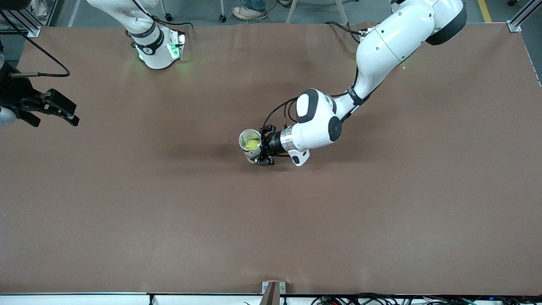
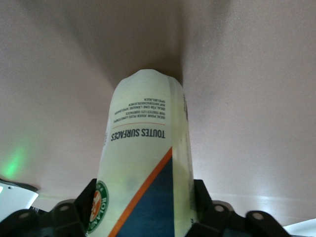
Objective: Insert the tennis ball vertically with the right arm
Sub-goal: 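Lower the upright can onto the table and open the left gripper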
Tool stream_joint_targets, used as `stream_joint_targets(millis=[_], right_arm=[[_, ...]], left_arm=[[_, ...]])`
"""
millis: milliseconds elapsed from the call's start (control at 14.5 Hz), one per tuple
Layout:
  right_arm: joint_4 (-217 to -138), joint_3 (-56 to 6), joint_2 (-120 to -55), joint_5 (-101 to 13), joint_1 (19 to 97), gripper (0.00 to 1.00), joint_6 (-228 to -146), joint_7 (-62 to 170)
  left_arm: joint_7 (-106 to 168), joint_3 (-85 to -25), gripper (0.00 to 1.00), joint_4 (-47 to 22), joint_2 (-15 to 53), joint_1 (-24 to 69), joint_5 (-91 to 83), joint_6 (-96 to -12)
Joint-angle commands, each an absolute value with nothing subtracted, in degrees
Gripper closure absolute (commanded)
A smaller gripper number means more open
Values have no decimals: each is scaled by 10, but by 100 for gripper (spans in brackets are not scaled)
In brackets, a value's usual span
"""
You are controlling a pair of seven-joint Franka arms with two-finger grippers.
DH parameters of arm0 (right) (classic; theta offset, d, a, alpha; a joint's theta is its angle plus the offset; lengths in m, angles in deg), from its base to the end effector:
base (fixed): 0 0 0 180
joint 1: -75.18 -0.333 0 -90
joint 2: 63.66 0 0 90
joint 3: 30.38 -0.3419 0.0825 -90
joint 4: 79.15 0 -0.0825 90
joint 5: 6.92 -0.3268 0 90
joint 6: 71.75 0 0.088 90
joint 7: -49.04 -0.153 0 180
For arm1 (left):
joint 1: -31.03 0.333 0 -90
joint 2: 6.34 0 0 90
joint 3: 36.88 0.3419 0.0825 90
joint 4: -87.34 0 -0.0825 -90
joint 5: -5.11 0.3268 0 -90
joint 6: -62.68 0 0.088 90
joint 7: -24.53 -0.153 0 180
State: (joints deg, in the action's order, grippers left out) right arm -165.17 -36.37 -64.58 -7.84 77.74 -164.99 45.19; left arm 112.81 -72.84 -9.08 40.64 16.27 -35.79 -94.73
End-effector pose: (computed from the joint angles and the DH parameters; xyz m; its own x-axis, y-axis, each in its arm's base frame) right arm 0.5131 0.0326 0.6310 0.9941 -0.0088 0.1084 -0.0061 -0.9997 -0.0250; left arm 0.5084 -0.4813 0.2386 -0.0095 0.6862 -0.7274 0.9962 -0.0561 -0.0660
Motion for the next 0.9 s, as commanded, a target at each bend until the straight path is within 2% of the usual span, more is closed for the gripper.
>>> stream_joint_targets(millis=[0, 483, 828], right_arm=[[-1658, -368, -640, -74, 783, 0, -1649, 459], [-1658, -369, -639, -74, 783, 0, -1649, 459], [-1658, -369, -640, -74, 783, 0, -1649, 459]], left_arm=[[1124, -723, 0, -80, 413, 154, -368, -958], [1122, -723, 0, -86, 414, 153, -365, -968], [1109, -722, 0, -134, 405, 163, -363, -987]])
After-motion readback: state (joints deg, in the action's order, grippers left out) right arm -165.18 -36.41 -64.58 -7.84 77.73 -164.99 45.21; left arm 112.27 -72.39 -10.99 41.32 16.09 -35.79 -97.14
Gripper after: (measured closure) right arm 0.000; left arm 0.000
